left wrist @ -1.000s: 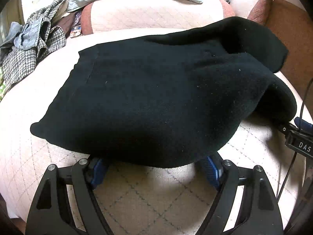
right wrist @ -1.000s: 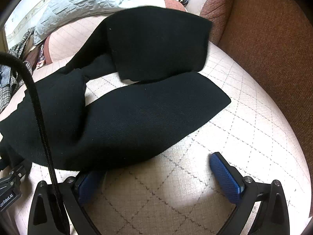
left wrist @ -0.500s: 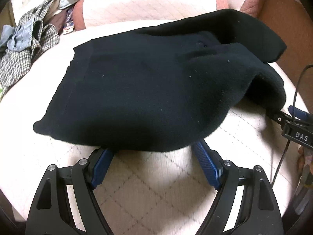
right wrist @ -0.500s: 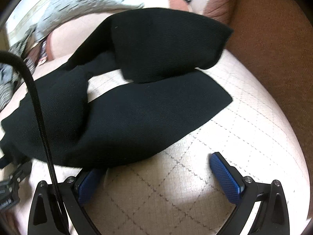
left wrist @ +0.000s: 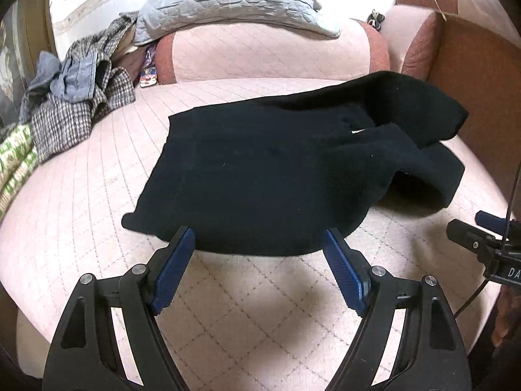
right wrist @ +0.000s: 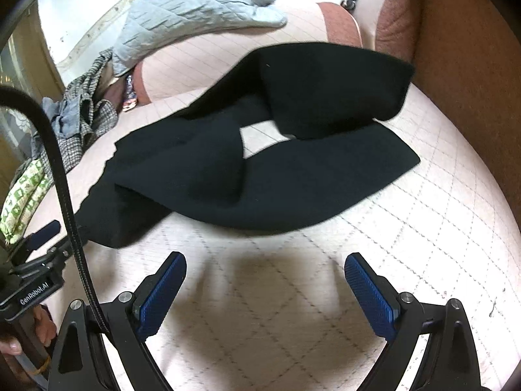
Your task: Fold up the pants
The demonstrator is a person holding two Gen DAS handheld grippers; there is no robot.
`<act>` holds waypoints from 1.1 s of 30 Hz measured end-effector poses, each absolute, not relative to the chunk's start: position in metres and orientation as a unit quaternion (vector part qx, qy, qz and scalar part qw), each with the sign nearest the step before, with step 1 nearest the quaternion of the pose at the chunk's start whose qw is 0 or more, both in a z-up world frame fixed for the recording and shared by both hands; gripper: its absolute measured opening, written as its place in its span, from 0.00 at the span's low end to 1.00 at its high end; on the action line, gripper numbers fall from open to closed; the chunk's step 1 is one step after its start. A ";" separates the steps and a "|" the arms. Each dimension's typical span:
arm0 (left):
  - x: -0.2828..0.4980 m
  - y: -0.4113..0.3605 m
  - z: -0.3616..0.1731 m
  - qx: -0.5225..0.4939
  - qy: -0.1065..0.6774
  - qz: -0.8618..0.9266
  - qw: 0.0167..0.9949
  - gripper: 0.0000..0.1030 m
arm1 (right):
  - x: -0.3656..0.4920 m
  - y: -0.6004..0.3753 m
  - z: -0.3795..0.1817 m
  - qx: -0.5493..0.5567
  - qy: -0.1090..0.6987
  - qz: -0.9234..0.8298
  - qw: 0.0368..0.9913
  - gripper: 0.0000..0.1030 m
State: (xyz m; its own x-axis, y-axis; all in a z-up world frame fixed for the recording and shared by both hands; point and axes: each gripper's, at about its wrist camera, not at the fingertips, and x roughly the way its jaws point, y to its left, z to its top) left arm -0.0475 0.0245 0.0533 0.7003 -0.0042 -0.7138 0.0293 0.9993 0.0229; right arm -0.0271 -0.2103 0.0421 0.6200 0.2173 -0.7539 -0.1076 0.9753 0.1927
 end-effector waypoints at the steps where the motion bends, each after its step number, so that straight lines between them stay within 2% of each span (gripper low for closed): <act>1: -0.047 0.027 0.053 0.009 0.387 -0.008 0.922 0.79 | -0.027 -0.207 0.044 0.059 0.424 0.093 0.899 0.95; 9: -0.046 0.063 0.048 -0.060 0.409 0.002 0.910 0.79 | -0.030 -0.207 0.048 0.051 0.412 0.091 0.905 0.95; 15: -0.048 0.095 0.039 -0.133 0.411 0.026 0.901 0.79 | -0.024 -0.232 0.040 0.088 0.423 0.066 0.900 0.95; 23: -0.039 0.105 0.024 -0.187 0.431 0.027 0.882 0.79 | -0.021 -0.249 0.039 0.107 0.421 0.056 0.899 0.95; 33: -0.005 0.106 0.023 -0.233 0.426 0.022 0.874 0.79 | 0.006 -0.279 0.021 0.181 0.429 0.050 0.883 0.95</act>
